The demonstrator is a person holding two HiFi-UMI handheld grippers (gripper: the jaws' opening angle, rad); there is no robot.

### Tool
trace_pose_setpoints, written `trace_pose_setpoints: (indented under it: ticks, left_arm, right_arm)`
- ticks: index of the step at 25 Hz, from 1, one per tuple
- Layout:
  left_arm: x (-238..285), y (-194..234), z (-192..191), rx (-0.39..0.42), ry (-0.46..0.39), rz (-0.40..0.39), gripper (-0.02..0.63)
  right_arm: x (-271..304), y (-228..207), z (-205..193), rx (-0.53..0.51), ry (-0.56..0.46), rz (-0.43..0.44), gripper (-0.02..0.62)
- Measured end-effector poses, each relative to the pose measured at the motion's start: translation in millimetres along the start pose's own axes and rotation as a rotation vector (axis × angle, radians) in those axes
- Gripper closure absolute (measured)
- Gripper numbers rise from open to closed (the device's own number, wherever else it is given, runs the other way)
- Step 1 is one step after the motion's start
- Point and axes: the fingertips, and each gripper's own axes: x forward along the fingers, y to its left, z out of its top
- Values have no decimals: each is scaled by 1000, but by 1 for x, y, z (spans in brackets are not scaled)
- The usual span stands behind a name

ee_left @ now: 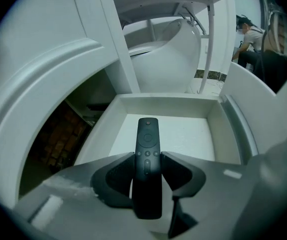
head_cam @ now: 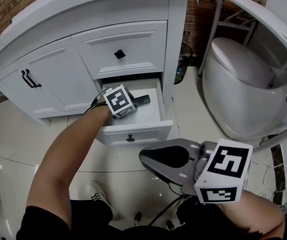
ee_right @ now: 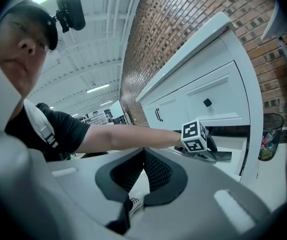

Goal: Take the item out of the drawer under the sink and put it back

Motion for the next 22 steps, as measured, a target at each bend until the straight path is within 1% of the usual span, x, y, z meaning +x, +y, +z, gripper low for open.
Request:
trace_pose_setpoints:
  ticks: [3,9,14,18,21,22]
  left_arm:
    - [6,-3,-3,9,11,-12,431]
    - [10,-5,-7,-4,17,-25,430]
    - [2,0,-2,-21,-13,-16,430]
    - [-6,3,0,-20,-19,-7,434]
    - [-18,0,1,-33,-21,-23,478]
    - [-22,1,1,-43,-20,-17,497]
  right_arm:
    - [2,0,-1,2,4,4,588]
    - [0,-5,2,7,-10,-12,588]
    - [-2,-7,3,6,-14,-21,588]
    - [-2,-7,3,1,-12,-25,588]
    - [-2,-7,4,-5,-14,-34,588]
    - [-2,-7,4,-7,-15,-37,588]
